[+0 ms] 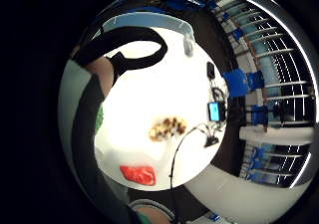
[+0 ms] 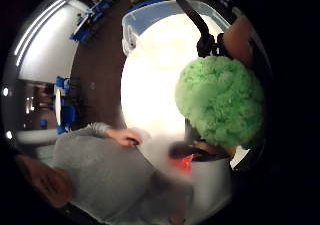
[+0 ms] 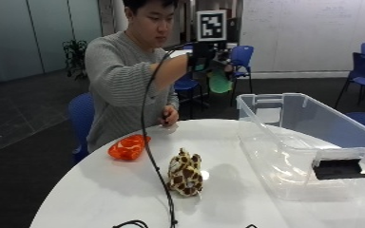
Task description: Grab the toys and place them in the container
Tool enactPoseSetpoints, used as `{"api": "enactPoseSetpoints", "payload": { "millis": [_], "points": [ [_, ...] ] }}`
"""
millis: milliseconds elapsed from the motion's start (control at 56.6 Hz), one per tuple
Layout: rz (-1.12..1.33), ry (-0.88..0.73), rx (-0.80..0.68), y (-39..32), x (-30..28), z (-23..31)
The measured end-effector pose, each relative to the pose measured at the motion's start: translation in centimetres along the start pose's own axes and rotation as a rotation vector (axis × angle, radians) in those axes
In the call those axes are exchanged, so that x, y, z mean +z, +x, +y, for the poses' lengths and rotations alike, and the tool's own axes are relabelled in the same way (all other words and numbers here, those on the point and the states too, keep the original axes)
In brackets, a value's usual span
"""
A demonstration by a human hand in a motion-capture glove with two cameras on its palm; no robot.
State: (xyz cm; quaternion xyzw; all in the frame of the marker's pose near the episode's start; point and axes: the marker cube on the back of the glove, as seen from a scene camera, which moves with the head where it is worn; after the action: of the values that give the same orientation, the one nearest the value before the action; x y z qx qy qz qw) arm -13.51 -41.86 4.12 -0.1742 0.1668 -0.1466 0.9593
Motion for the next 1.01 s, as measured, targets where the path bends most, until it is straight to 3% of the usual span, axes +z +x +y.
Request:
{"api": "enactPoseSetpoints", "payload": {
  "millis": [230,424,636,777,1006],
  "points": [
    [0.071,-0.071,-0.021,-4.8,0.3,-16.5],
    [-0.046,-0.177,-0.011,-7.1,6.1,-23.2],
    [-0.073,-0.327,0.021,-8.4,12.5,-24.8],
    [-0.062,-0.534,0.011,-9.2,14.5,-24.3],
    [-0.081,-0.508,-0.020,-9.9,13.9,-24.2]
  ]
}}
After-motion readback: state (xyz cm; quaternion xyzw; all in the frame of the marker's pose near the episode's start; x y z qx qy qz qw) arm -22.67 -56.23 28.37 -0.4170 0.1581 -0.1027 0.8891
